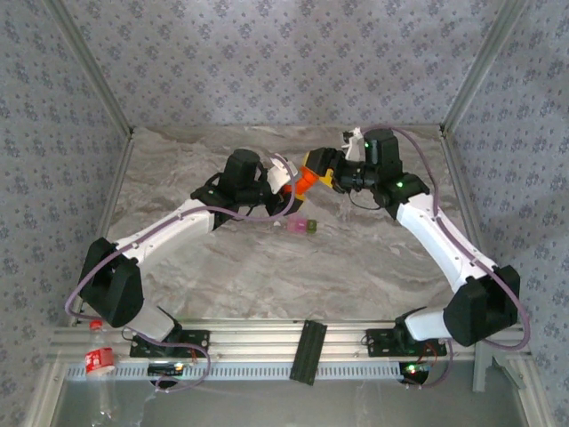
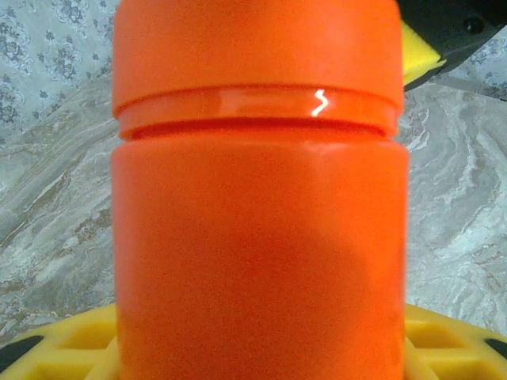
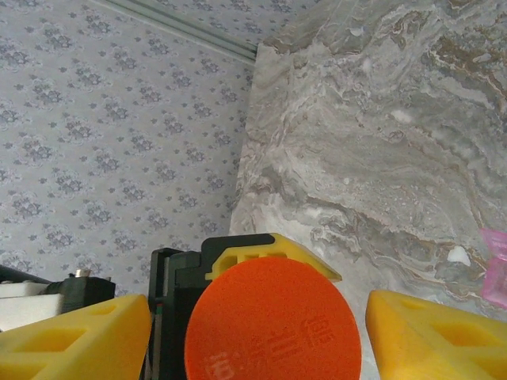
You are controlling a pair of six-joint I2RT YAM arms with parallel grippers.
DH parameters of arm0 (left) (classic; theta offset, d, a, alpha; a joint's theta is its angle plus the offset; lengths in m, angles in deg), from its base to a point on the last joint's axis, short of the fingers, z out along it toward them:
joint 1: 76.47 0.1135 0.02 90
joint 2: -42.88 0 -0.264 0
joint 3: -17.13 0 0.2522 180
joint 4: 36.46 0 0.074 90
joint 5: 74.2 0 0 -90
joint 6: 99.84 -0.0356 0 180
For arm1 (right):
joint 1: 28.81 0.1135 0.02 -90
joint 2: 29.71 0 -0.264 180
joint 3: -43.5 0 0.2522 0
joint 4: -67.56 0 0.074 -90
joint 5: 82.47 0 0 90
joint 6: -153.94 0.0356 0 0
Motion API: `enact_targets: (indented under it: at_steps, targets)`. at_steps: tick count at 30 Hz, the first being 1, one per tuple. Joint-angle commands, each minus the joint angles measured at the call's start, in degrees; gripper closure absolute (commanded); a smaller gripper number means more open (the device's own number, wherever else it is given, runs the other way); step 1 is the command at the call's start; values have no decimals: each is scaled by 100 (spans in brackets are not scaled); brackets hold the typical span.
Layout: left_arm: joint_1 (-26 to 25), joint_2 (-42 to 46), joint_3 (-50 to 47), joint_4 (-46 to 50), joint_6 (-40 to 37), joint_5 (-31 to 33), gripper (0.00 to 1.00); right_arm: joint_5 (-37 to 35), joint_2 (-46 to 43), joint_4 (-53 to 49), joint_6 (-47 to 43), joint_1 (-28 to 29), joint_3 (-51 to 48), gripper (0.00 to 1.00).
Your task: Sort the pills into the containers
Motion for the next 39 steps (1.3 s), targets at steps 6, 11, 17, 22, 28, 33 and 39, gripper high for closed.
enact_targets:
  at_steps: [6,11,17,22,28,33,39]
  targets:
    - [5,42,169,-135,-123,-51,100,79,117,-132,-94,74,141,38]
    - [5,42,191,-139,-130,-59,100,322,132,-124,-268,67,110,55]
    - [6,67,230,-90,-86,-247,100,1754,279,401,-2022,-254,48,54]
    - [5,104,193,-121,61,-338,100,2580,456,471,-2980,-708,-122,50]
    - [5,136,159,-182,70,-320,100,2348,108,619,-2689,-854,-343,26]
    - [18,142,186,-148,35,-284,100,1921,-267,171,-2605,-1165,-225,5]
    - [18,161,187,-152,43,-269,100,46,-464,-1293,-2769,-1325,348,0]
